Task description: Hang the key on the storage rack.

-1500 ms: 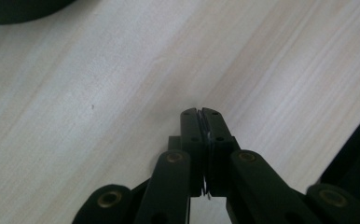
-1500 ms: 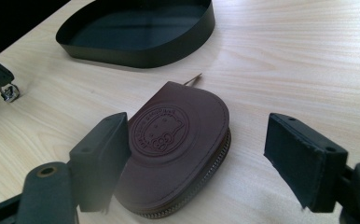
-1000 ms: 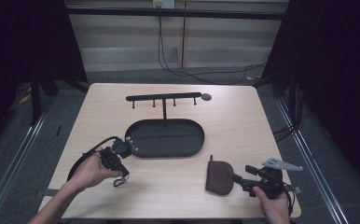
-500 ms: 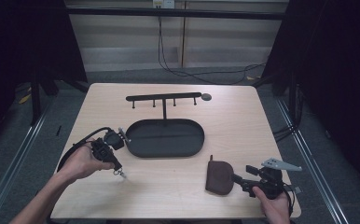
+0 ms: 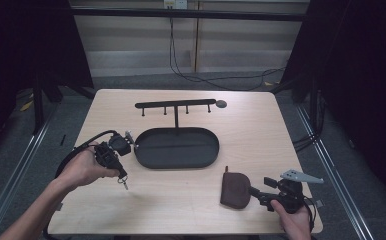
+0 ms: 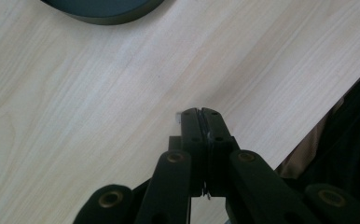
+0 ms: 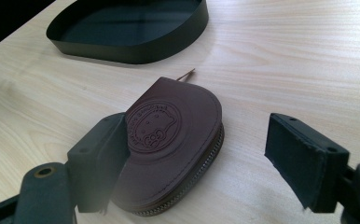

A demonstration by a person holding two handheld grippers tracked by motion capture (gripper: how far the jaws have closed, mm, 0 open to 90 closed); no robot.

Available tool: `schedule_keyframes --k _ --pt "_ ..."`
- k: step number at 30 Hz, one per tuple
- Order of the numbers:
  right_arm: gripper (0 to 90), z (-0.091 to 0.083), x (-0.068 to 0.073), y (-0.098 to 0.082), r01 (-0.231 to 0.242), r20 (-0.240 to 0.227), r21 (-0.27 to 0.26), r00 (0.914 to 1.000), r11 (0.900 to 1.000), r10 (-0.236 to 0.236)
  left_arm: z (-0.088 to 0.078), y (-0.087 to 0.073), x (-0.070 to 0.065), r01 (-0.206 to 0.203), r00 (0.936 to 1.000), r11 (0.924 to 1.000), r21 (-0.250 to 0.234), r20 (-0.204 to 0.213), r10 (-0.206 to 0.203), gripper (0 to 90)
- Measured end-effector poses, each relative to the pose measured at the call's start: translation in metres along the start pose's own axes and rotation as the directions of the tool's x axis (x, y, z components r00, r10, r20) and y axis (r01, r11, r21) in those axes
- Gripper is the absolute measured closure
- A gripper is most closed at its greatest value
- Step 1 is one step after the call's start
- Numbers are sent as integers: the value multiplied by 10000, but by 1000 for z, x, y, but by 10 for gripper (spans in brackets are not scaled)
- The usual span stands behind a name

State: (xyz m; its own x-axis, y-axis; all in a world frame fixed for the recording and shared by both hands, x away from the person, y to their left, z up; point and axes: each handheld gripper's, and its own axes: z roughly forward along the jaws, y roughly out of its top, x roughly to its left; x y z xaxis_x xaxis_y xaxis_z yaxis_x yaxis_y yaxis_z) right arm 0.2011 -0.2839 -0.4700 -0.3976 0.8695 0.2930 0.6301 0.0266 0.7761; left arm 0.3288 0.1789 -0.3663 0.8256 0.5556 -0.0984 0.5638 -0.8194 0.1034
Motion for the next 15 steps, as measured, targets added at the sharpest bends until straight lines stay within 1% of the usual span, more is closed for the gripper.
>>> schedule_keyframes --k 1,2,4,6,7,8,9,10,11,12,13,14,15 --pt "210 0 0 0 -4 -15 10 10000 10000 4 -2 1 0 23 10000 10000 -69 -85 -24 894" --pt "210 0 0 0 -6 -21 7 10000 10000 6 -6 2 0 -77 9999 10000 -17 -148 77 894" --pt "210 0 0 0 -26 -19 33 10000 10000 26 -11 4 0 -80 9997 9999 -95 -253 77 895" --pt "209 0 0 0 -17 -37 48 10000 10000 17 -16 5 0 6 9995 9999 -168 -314 -11 895" --pt "209 0 0 0 -17 -37 48 10000 10000 17 -18 5 1 15 9995 9998 -209 -322 -22 895" --pt "210 -1 1 0 -8 -21 43 10000 10000 8 -18 5 2 72 9997 9998 -179 -224 -76 894" --pt "211 -1 1 0 19 30 8 10000 10000 -19 -18 5 3 230 9993 9996 -161 -296 -235 894" --pt "211 -1 0 0 -4 8 -10 10000 10000 4 -18 6 5 173 9994 9998 -80 -312 -176 894" --pt "211 -1 0 0 -5 -7 -3 10000 10000 5 -19 6 6 237 9995 9997 -102 -215 -239 895" --pt "211 -1 0 0 2 -38 -7 10000 10000 -2 -20 6 8 238 9994 9996 -166 -260 -242 895" --pt "211 -1 1 0 5 -47 -8 10000 10000 -5 -21 6 8 287 9993 9995 -153 -239 -291 895" --pt "211 -1 1 0 13 -64 4 10000 10000 -13 -22 7 9 241 9995 9996 -154 -201 -244 895" --pt "211 0 2 0 24 -56 61 10000 10000 -24 -23 7 9 331 9992 9992 -236 -215 -336 895"
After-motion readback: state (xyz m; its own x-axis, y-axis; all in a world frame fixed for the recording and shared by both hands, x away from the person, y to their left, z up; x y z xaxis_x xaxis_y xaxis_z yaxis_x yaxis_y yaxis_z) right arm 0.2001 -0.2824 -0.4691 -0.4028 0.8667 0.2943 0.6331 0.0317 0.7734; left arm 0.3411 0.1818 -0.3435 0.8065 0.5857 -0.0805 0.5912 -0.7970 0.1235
